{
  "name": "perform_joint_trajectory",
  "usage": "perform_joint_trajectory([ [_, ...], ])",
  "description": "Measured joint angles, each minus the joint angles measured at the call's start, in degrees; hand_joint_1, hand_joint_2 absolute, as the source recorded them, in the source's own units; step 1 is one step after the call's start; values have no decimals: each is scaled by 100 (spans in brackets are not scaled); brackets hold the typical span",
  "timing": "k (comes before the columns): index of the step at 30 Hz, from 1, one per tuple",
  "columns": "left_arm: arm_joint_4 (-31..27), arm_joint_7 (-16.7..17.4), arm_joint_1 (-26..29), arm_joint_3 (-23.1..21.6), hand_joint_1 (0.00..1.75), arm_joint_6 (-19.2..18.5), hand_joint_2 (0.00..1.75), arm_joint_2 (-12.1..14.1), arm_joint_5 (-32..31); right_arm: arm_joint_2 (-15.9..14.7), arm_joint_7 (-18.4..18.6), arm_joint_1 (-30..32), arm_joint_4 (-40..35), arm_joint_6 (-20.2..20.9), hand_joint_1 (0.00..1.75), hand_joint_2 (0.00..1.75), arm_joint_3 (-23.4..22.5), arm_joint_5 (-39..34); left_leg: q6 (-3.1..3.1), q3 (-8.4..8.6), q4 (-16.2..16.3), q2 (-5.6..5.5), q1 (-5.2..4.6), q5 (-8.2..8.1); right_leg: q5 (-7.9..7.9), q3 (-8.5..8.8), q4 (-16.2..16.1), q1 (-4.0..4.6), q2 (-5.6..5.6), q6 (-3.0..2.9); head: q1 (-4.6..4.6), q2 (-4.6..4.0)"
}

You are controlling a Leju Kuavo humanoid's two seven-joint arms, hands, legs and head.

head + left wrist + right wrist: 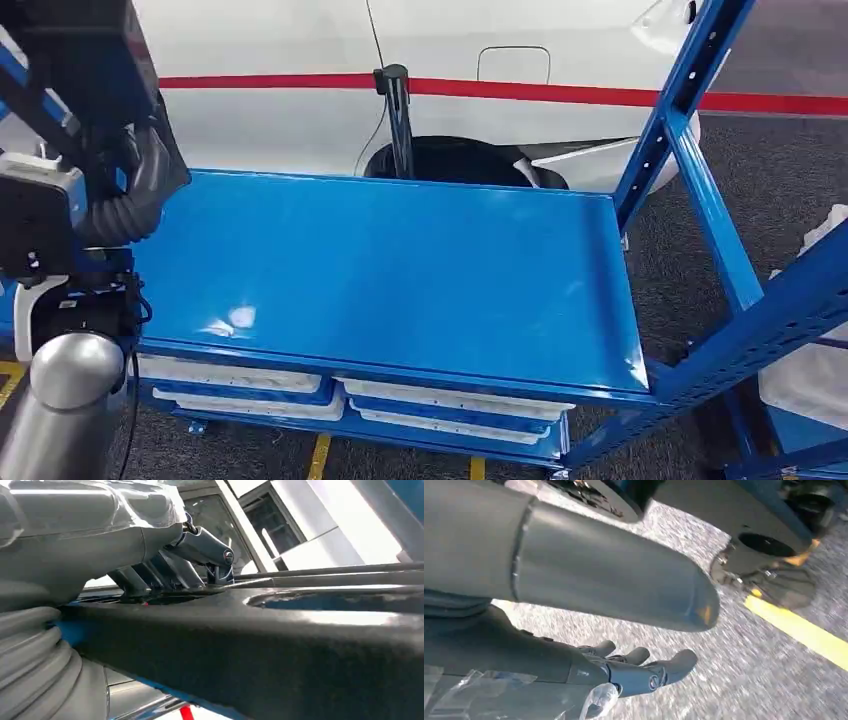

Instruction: Take the parts from the cabinet and place them on the table.

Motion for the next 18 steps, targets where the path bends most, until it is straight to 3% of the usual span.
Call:
perform_joint_trajectory([
  [1, 0, 0, 0, -2, 175, -26, 175, -7, -7, 2, -2, 13, 0, 15, 0, 0, -15, -9, 0, -141, 518, -1, -14, -271, 49, -66, 2, 25, -4, -19, 0, 0],
  [2, 0, 0, 2, -9, 175, -31, 175, -24, -24, 4, -4, 20, 0, 33, 0, 0, -39, -24, 11, -206, 894, -2, -25, -390, 100, -140, 5, 52, -7, -32, -2, 0],
  [3, 0, 0, 4, -13, 175, -33, 175, -33, -33, 7, -7, 20, 0, 44, 0, 0, -50, -52, 33, -120, 905, -1, -37, -338, 150, -205, 6, 79, -8, -40, 0, 0],
  [4, 0, 0, 3, -15, 175, -33, 175, -37, -46, 9, -13, 19, 0, 48, 0, 0, -52, -52, 75, 106, 647, -1, -58, -208, 192, -261, 6, 100, -7, -46, 0, 0],
  [6, -9, 9, -8, -13, 175, -33, 175, -37, -89, 15, -20, 19, 0, 44, 0, 0, -68, -59, 178, 699, -225, -2, -112, 80, 260, -331, 5, 130, 2, -43, 0, 0],
  [7, -33, 44, -29, -13, 175, -42, 175, -37, -125, 29, -33, 19, 0, 19, 0, 0, -81, -70, 289, 1119, -888, 2, -173, 89, 301, -355, 9, 123, -2, -34, 0, 0],
  [8, -66, 59, -37, -9, 175, -46, 175, -42, -160, 57, -53, 20, 0, -7, 0, 0, -83, -85, 308, 1241, -1127, 14, -192, 26, 338, -384, 7, 153, -1, -12, 0, 0],
  [9, -90, 74, -34, 7, 175, -46, 175, -42, -192, 50, -81, 34, 2, -89, 0, 0, -90, -120, 276, 1217, -1097, -2, -216, 117, 376, -362, -20, 127, -23, 31, 0, 0],
  [12, -157, 181, -14, 39, 175, -48, 175, -37, -201, 52, -142, 52, 2, -286, 0, 0, -107, -103, 360, 1138, -1133, -6, -251, 173, 473, -360, -69, 102, -29, 142, 2, 0],
  [13, -188, 205, -17, 50, 175, -48, 175, -37, -201, 55, -199, 72, 4, -389, 0, 0, -122, -67, 414, 1139, -1252, 13, -180, 328, 371, -413, -26, 98, -41, 180, 2, 0],
  [14, -197, 214, -18, 48, 175, -48, 175, -37, -201, 57, -214, 75, 4, -418, 0, 0, -125, -68, 447, 1096, -1261, 5, -181, 371, 214, -466, 64, 106, -42, 189, 18, 0],
  [15, -238, 245, -6, 52, 175, -26, 175, -37, -201, 65, -264, 84, 4, -477, 0, 0, -129, -85, 466, 1013, -1258, 6, -177, 441, -188, -577, 427, 86, -43, 202, 22, 0],
  [17, -260, 256, 74, 109, 175, 7, 175, -35, -201, 68, -306, 99, 4, -536, 0, 0, -135, -107, 459, 868, -1250, 7, -187, 554, -810, -831, 1422, 64, -44, 255, 37, 0],
  [18, -264, 256, 102, 118, 175, 11, 175, -35, -201, 68, -328, 102, 4, -538, 0, 0, -135, -105, 454, 802, -1241, 9, -187, 603, -892, -889, 1757, 64, -44, 273, 37, 0],
])
